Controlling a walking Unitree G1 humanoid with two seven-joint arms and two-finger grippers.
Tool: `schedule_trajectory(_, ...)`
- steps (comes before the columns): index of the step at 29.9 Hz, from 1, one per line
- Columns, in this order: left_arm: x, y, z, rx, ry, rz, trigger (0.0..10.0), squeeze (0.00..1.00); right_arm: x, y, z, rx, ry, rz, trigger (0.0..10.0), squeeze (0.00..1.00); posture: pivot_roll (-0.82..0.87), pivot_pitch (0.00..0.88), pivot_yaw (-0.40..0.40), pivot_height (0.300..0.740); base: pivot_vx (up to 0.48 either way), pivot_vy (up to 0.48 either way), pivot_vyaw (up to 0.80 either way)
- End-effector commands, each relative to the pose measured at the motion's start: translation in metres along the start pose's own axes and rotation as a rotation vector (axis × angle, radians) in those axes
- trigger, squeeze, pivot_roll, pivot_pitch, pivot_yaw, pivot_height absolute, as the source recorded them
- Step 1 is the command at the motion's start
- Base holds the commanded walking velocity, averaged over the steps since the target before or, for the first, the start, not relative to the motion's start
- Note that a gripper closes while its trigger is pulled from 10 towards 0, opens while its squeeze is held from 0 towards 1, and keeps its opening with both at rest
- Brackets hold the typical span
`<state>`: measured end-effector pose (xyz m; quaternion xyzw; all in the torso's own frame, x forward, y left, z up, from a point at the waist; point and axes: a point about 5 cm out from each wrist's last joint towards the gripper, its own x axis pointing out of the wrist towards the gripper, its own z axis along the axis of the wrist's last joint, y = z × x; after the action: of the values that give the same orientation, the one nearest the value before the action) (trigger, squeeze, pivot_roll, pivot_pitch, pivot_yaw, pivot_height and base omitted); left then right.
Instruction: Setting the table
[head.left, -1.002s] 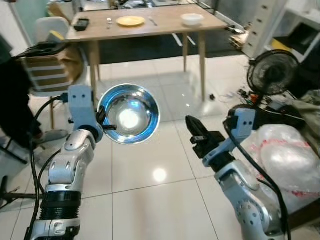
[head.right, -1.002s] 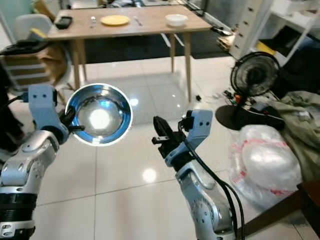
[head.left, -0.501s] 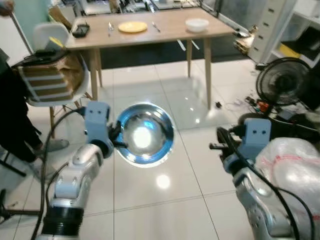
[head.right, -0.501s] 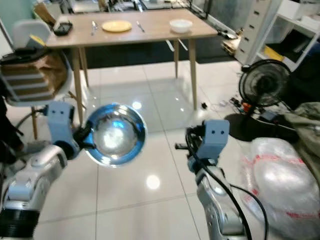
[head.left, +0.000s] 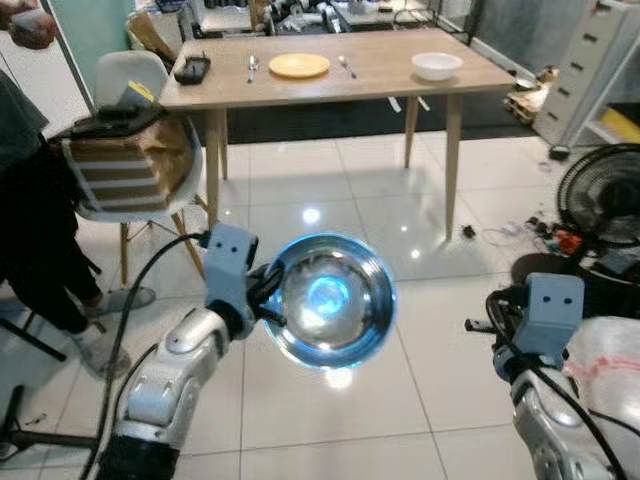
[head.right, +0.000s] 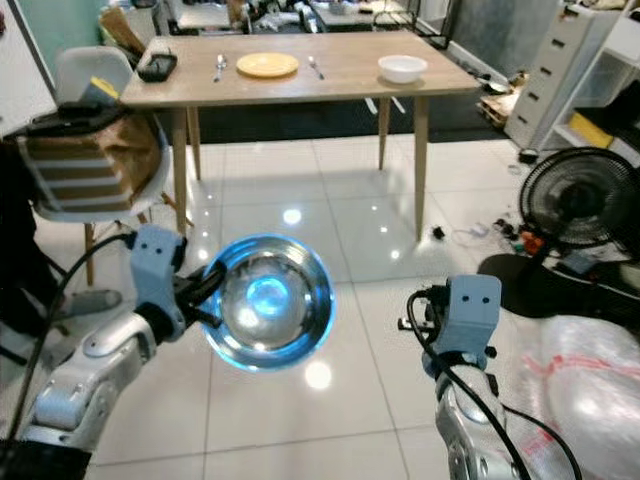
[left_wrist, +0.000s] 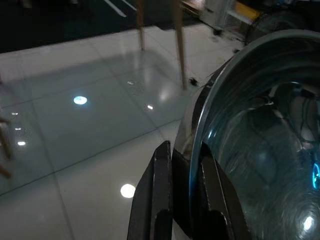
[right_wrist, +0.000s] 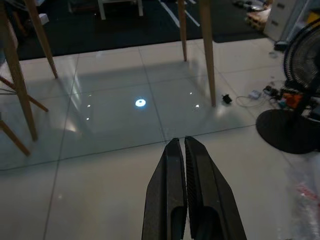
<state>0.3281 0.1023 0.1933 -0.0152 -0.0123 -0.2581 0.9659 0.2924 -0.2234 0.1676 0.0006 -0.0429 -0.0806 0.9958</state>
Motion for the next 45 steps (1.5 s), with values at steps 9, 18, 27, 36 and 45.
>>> schedule_trajectory(9, -0.003, 0.004, 0.000, 0.014, -0.024, 0.025, 10.0, 0.00, 0.000, 0.013, -0.001, 0.084, -0.011, 0.073, 10.0, 0.00, 0.00, 0.097, 0.097, 0.740, 0.480, 0.000, 0.00)
schedule_trajectory(18, -0.003, 0.006, -0.002, 0.021, -0.020, 0.062, 10.0, 0.00, 0.000, 0.015, -0.003, 0.106, -0.009, 0.089, 10.0, 0.00, 0.01, 0.098, 0.089, 0.740, 0.480, 0.000, -0.09)
schedule_trajectory(27, -0.001, 0.013, -0.004, 0.033, 0.001, 0.115, 10.0, 0.00, -0.001, 0.019, -0.004, 0.110, -0.009, 0.102, 10.0, 0.00, 0.01, 0.099, 0.090, 0.740, 0.480, 0.000, -0.13)
schedule_trajectory(36, 0.000, 0.017, -0.002, 0.033, -0.001, 0.138, 10.0, 0.00, -0.001, 0.019, -0.005, 0.125, -0.001, 0.098, 10.0, 0.00, 0.01, 0.104, 0.091, 0.740, 0.478, 0.000, 0.00)
schedule_trajectory(45, -0.001, 0.018, -0.002, 0.032, 0.000, 0.145, 10.0, 0.00, -0.001, 0.017, -0.006, 0.173, 0.009, 0.077, 10.0, 0.00, 0.01, 0.113, 0.091, 0.740, 0.475, 0.000, 0.00)
